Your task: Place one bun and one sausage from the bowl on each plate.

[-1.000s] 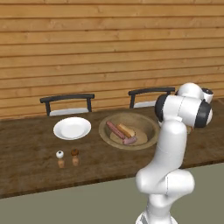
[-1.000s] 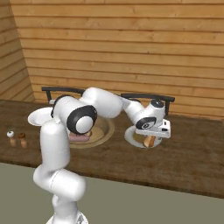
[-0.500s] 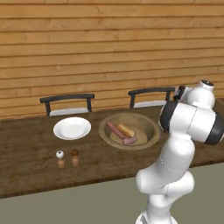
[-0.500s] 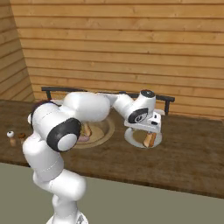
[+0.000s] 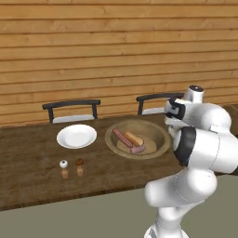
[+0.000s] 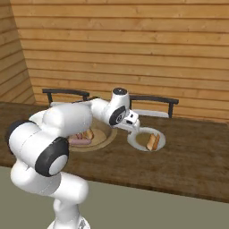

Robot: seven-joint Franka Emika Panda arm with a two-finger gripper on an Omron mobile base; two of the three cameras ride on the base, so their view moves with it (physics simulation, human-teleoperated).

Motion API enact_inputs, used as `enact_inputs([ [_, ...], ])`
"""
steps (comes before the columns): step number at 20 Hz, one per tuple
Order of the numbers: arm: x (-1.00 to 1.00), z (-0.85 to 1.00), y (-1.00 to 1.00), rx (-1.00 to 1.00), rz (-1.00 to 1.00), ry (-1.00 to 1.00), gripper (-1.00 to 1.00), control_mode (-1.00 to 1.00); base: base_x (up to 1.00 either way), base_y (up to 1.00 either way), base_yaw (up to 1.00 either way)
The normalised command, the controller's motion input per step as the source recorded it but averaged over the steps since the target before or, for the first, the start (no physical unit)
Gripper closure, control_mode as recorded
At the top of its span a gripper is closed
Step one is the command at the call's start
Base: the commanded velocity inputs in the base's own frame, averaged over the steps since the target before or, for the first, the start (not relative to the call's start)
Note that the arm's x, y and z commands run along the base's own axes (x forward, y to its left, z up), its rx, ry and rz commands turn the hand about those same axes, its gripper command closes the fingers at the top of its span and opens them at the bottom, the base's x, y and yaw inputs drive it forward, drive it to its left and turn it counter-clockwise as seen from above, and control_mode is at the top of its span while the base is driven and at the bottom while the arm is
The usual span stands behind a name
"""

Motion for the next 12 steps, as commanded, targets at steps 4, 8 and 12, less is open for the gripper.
enact_inputs([
  [4, 0.09, 0.09, 0.82, 0.01, -0.24, 0.11, -1.0, -1.0, 0.0, 0.0, 0.0],
  [8, 0.0, 0.24, 0.75, 0.12, -0.27, 0.3, -1.0, -1.0, 0.0, 0.0, 0.0],
  [12, -0.03, 0.12, 0.51, 0.19, -0.27, 0.43, -1.0, -1.0, 0.0, 0.0, 0.0],
])
